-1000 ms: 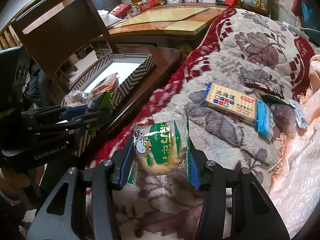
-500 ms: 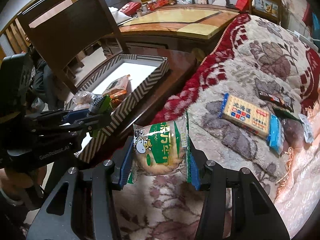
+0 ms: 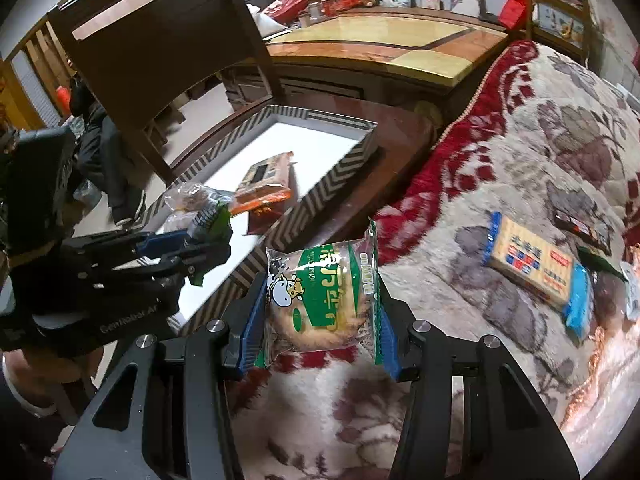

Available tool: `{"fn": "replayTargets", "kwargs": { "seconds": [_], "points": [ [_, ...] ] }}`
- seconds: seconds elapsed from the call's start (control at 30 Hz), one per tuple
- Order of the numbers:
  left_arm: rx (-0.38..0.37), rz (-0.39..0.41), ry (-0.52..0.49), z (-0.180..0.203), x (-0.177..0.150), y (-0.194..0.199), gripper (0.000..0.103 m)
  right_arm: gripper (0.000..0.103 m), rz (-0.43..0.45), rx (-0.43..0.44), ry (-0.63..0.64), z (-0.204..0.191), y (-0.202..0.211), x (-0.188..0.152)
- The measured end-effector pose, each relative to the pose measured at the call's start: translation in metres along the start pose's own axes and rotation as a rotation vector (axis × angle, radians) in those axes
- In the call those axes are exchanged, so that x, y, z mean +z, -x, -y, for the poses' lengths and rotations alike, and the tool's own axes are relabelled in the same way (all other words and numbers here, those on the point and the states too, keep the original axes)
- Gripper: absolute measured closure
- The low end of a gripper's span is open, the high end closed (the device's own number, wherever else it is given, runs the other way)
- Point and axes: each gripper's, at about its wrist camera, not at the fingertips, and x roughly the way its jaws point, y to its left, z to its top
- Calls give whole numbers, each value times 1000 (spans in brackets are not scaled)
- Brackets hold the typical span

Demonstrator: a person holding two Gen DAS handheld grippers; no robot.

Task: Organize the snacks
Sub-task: 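Carry the green-black wrapper and green cookie pack over the white tray, then open both grippers to drop the two packs into the tray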

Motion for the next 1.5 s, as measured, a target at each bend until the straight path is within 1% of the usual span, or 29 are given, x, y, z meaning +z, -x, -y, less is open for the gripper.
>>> {"fn": "replayTargets", "kwargs": {
  "seconds": [0.47, 0.73, 1.07, 1.37, 1.43, 1.5],
  "points": [
    [64, -3, 78, -46, -1, -6, 68, 56, -42, 48, 88, -41, -37, 24],
    [87, -9, 121, -72, -1, -11, 68, 56, -72, 71, 132, -60, -60, 36],
    [99, 1, 149, -89, 0, -12, 68, 56, -120, 94, 175, -80, -90, 43],
    [110, 0, 158, -96, 3, -17, 68, 56, -188, 90, 194, -87, -122, 41],
    [111, -1, 159, -96, 3, -17, 67, 56, -197, 89, 199, -89, -127, 40],
    [117, -2, 162, -96, 3, -18, 64, 56, -201, 82, 207, -90, -129, 38]
  ]
}}
